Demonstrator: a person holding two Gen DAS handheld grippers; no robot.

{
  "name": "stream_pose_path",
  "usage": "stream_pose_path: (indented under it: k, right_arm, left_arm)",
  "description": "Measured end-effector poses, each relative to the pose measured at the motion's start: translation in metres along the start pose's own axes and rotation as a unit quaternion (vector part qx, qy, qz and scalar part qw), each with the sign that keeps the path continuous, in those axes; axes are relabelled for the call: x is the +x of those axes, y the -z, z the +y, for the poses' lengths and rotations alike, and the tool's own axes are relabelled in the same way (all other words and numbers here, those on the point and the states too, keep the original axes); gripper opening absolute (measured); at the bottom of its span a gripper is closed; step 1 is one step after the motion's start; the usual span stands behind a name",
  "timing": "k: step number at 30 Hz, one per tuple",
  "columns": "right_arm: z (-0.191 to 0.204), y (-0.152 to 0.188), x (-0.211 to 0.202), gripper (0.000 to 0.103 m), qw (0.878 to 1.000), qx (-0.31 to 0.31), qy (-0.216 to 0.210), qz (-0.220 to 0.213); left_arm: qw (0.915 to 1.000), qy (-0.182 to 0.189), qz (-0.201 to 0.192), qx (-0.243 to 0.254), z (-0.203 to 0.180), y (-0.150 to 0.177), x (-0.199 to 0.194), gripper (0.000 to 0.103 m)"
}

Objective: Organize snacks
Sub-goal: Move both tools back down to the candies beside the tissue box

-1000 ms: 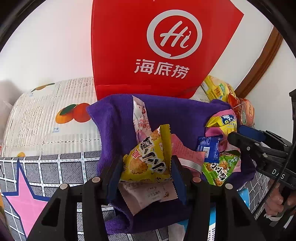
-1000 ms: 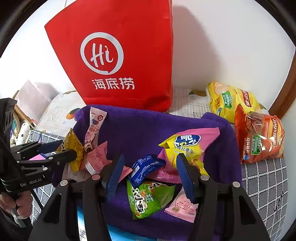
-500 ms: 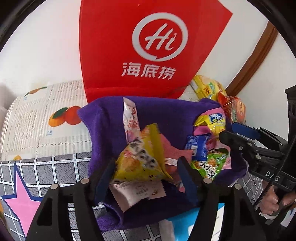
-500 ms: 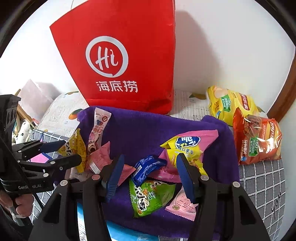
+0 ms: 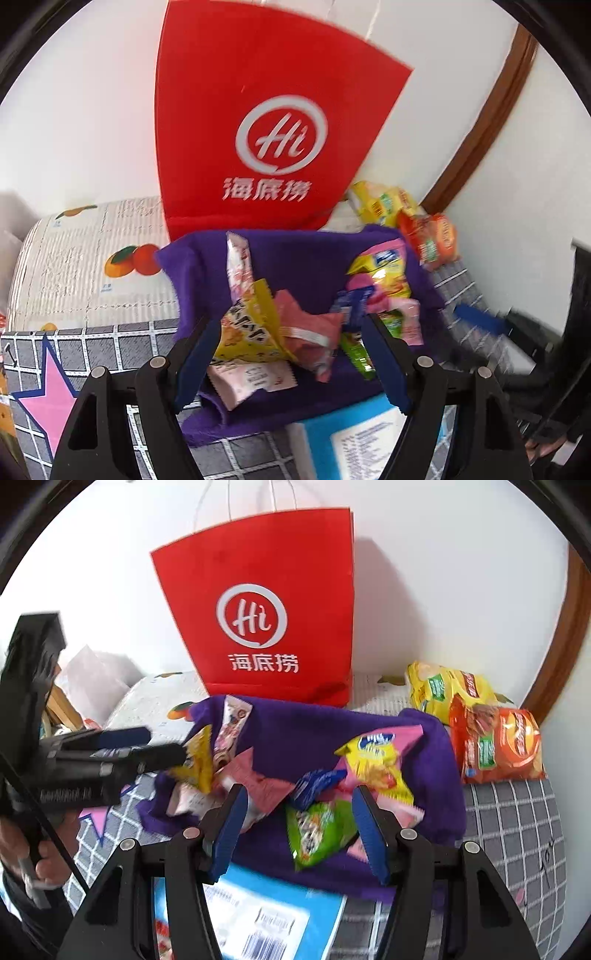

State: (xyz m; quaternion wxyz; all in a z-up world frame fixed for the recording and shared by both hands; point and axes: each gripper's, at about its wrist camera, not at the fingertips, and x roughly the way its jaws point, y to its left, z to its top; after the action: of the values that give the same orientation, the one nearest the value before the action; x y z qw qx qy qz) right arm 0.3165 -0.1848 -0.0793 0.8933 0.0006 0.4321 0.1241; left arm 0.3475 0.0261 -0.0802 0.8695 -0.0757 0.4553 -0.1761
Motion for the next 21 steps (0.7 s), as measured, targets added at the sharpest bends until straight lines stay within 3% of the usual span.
stream_pose_path:
  k: [8,21]
  right_arm:
    - [0.013,0.04,-0.03,0.058,1.0,0.02,-0.015,0.014]
    - [0.06,0.116,-0.047,0.058,0.998,0.034,-0.029,0.043]
  left_arm:
    - [0.9996,-0.02,-0.02,0.002,-0.009,0.017,-0.056,0.076]
    - [0.998,-0.054,-0.011,-0.032,0.022,0.104,-0.108,0.076]
